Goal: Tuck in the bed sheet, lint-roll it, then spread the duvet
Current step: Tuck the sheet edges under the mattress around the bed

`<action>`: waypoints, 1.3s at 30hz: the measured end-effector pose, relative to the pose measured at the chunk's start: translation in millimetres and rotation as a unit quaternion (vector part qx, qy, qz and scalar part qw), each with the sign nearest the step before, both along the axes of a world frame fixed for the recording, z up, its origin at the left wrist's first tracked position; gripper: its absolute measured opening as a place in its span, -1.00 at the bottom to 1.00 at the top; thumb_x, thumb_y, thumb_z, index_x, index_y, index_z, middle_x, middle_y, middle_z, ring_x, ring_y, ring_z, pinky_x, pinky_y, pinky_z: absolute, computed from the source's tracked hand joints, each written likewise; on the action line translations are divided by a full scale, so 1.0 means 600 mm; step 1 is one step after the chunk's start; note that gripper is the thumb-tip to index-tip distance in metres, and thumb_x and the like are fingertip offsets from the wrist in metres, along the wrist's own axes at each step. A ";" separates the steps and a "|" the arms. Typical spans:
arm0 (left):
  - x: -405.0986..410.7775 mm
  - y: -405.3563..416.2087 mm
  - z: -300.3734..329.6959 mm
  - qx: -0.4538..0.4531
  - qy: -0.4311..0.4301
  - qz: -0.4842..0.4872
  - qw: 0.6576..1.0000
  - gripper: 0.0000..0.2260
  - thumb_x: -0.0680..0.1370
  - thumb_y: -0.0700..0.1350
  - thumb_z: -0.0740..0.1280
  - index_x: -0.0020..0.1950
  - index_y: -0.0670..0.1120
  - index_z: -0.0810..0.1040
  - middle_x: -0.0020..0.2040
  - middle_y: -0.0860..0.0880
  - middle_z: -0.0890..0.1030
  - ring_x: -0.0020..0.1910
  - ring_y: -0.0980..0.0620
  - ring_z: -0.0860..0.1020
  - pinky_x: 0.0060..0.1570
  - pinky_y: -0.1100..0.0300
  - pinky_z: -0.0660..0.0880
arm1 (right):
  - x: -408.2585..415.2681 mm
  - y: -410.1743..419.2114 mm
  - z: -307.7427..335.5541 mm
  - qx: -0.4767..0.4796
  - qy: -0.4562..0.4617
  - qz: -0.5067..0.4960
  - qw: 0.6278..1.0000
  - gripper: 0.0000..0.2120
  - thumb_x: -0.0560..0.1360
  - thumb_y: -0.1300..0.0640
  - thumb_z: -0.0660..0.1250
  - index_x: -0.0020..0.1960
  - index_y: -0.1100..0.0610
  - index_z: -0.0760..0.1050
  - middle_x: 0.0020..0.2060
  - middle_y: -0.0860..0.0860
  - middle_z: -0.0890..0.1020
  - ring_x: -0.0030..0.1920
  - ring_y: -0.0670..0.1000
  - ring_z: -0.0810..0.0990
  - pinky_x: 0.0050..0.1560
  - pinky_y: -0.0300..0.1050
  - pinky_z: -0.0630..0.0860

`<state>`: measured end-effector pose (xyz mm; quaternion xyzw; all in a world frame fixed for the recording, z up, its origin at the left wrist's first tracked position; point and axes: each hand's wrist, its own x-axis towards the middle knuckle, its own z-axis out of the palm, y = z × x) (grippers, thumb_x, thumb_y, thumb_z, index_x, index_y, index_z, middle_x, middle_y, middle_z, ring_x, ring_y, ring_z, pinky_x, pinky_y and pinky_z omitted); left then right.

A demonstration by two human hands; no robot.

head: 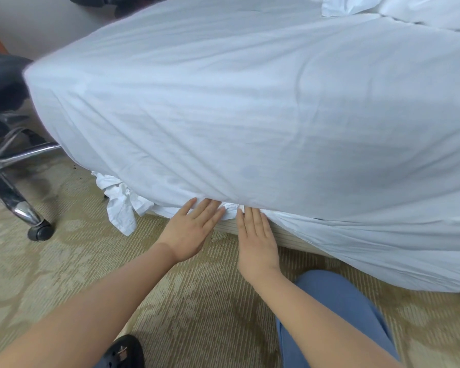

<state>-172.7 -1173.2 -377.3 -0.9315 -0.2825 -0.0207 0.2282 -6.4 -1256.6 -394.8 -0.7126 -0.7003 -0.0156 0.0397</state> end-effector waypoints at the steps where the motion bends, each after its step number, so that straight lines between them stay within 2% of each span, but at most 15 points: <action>1: 0.000 0.002 0.001 0.006 0.000 -0.003 1.000 -0.35 0.35 -0.10 0.35 0.41 -0.19 0.27 0.30 -0.18 0.49 0.24 -0.18 0.47 0.23 -0.09 0.40 | 0.001 -0.003 -0.004 0.019 0.005 0.015 1.000 -0.15 0.23 0.21 0.42 0.45 0.27 0.15 0.45 0.19 0.31 0.47 0.18 0.22 0.49 0.04 -0.12; 3: -0.002 0.005 0.002 0.020 0.003 -0.010 1.000 -0.29 0.29 -0.12 0.44 0.40 -0.20 0.28 0.24 -0.18 0.42 0.14 -0.16 0.41 0.16 -0.04 0.32 | 0.007 -0.009 -0.021 0.038 -0.014 0.064 0.997 -0.24 0.23 0.22 0.37 0.42 0.30 0.30 0.43 0.19 0.34 0.46 0.16 0.22 0.49 0.03 -0.05; 6: -0.007 0.011 -0.001 0.033 -0.005 -0.031 0.999 -0.31 0.30 -0.12 0.42 0.39 -0.22 0.29 0.15 -0.15 0.38 0.02 -0.14 0.38 0.06 -0.01 0.30 | 0.006 -0.011 -0.020 -0.040 -0.031 0.120 0.992 -0.27 0.17 0.18 0.50 0.32 0.26 0.48 0.37 0.19 0.43 0.40 0.15 0.38 0.49 0.04 0.14; 9: -0.018 0.020 -0.001 0.040 0.003 -0.062 0.997 -0.44 0.37 -0.10 0.30 0.36 -0.22 0.36 0.11 -0.15 0.44 0.01 -0.14 0.40 0.04 -0.03 0.32 | 0.016 0.003 -0.010 -0.088 -0.060 0.146 0.983 -0.29 0.49 0.18 0.28 0.54 0.25 0.04 0.54 0.16 0.03 0.55 0.13 -0.02 0.47 -0.04 -0.23; 10: -0.022 0.022 0.002 0.036 0.001 -0.069 0.997 -0.49 0.40 -0.11 0.24 0.34 -0.21 0.38 0.10 -0.15 0.46 0.00 -0.14 0.41 0.02 -0.02 0.33 | 0.018 0.012 -0.006 -0.062 -0.060 0.146 0.986 -0.29 0.51 0.19 0.25 0.55 0.24 -0.01 0.55 0.14 0.01 0.55 0.12 -0.03 0.45 -0.05 -0.27; 14: -0.029 0.017 0.009 0.007 -0.081 -0.034 0.996 -0.65 0.41 -0.16 0.15 0.17 -0.15 0.48 -0.01 -0.12 0.54 -0.11 -0.12 0.48 -0.11 0.04 0.33 | 0.005 0.033 0.017 -0.008 -0.029 0.136 0.990 -0.22 0.20 0.16 0.51 0.40 0.22 0.40 0.33 0.09 0.50 0.33 0.06 0.48 0.39 -0.04 0.17; 17: -0.025 0.013 0.010 -0.014 -0.137 0.055 0.989 -0.77 0.41 -0.17 0.18 0.02 -0.15 0.50 -0.11 -0.09 0.54 -0.21 -0.13 0.51 -0.23 0.05 0.33 | -0.005 0.032 0.019 0.023 -0.001 0.155 0.988 -0.21 0.13 0.15 0.55 0.34 0.22 0.47 0.27 0.06 0.55 0.26 0.03 0.55 0.31 -0.05 0.37; 19: -0.021 0.014 0.014 -0.022 -0.156 0.098 0.983 -0.80 0.42 -0.17 0.18 -0.03 -0.17 0.53 -0.12 -0.10 0.55 -0.24 -0.15 0.52 -0.29 0.05 0.39 | -0.013 0.032 0.027 0.011 -0.004 0.134 0.991 -0.20 0.20 0.14 0.51 0.41 0.22 0.38 0.36 0.08 0.47 0.34 0.03 0.47 0.38 -0.04 0.26; 22: -0.016 0.020 0.016 -0.034 -0.178 0.098 0.979 -0.72 0.44 -0.17 0.15 0.02 -0.18 0.59 -0.06 -0.10 0.60 -0.17 -0.14 0.56 -0.22 0.05 0.43 | -0.020 0.037 0.035 -0.027 -0.012 0.121 0.992 -0.26 0.52 0.15 0.22 0.56 0.20 -0.11 0.55 0.07 0.03 0.54 0.02 0.02 0.43 -0.09 -0.29; 23: -0.015 0.022 0.016 -0.038 -0.183 0.089 0.978 -0.71 0.43 -0.18 0.15 0.04 -0.19 0.59 -0.05 -0.10 0.61 -0.13 -0.13 0.57 -0.17 0.06 0.43 | -0.022 0.041 0.036 -0.025 -0.007 0.116 0.993 -0.29 0.56 0.15 0.15 0.56 0.19 -0.20 0.56 0.05 -0.05 0.55 0.01 -0.07 0.41 -0.11 -0.36; 25: -0.016 0.026 0.012 -0.048 -0.178 0.075 0.980 -0.68 0.44 -0.21 0.15 0.09 -0.21 0.59 -0.01 -0.11 0.62 -0.04 -0.13 0.57 -0.07 0.07 0.43 | -0.031 0.052 0.045 -0.014 0.006 0.095 0.995 -0.30 0.57 0.10 0.13 0.56 0.18 -0.19 0.56 0.04 -0.03 0.55 0.01 -0.06 0.46 -0.11 -0.31; 29: -0.031 0.031 -0.002 -0.061 -0.122 0.082 0.987 -0.59 0.45 -0.20 0.14 0.22 -0.28 0.56 0.14 -0.19 0.60 0.12 -0.18 0.56 0.18 -0.03 0.45 | -0.080 0.114 0.083 -0.036 0.091 -0.012 0.995 -0.48 0.52 0.04 0.22 0.45 0.11 0.22 0.41 0.03 0.36 0.43 0.03 0.27 0.42 -0.10 0.12; 33: -0.049 0.030 -0.004 -0.051 -0.079 0.075 0.993 -0.56 0.46 -0.18 0.11 0.28 -0.28 0.53 0.22 -0.19 0.57 0.19 -0.18 0.53 0.23 -0.10 0.43 | -0.084 0.110 0.073 -0.048 0.083 0.003 0.995 -0.37 0.51 0.04 0.27 0.49 0.16 0.12 0.45 0.05 0.28 0.46 0.04 0.21 0.44 -0.10 0.07; 36: -0.060 0.034 0.002 -0.017 -0.092 0.070 0.993 -0.57 0.45 -0.22 0.10 0.25 -0.29 0.54 0.16 -0.19 0.57 0.09 -0.17 0.50 0.11 -0.05 0.42 | -0.052 0.075 0.045 -0.019 0.055 0.068 0.996 -0.25 0.53 0.13 0.25 0.56 0.20 -0.10 0.55 0.06 0.05 0.53 0.04 0.02 0.50 -0.11 -0.17; 39: -0.074 0.044 0.002 0.024 -0.087 0.037 0.995 -0.58 0.46 -0.25 0.12 0.26 -0.26 0.53 0.15 -0.15 0.55 0.06 -0.14 0.44 0.03 0.00 0.37 | -0.044 0.051 0.031 -0.010 0.000 0.119 0.993 -0.21 0.35 0.23 0.40 0.51 0.27 0.16 0.51 0.13 0.18 0.51 0.08 0.18 0.48 -0.04 -0.07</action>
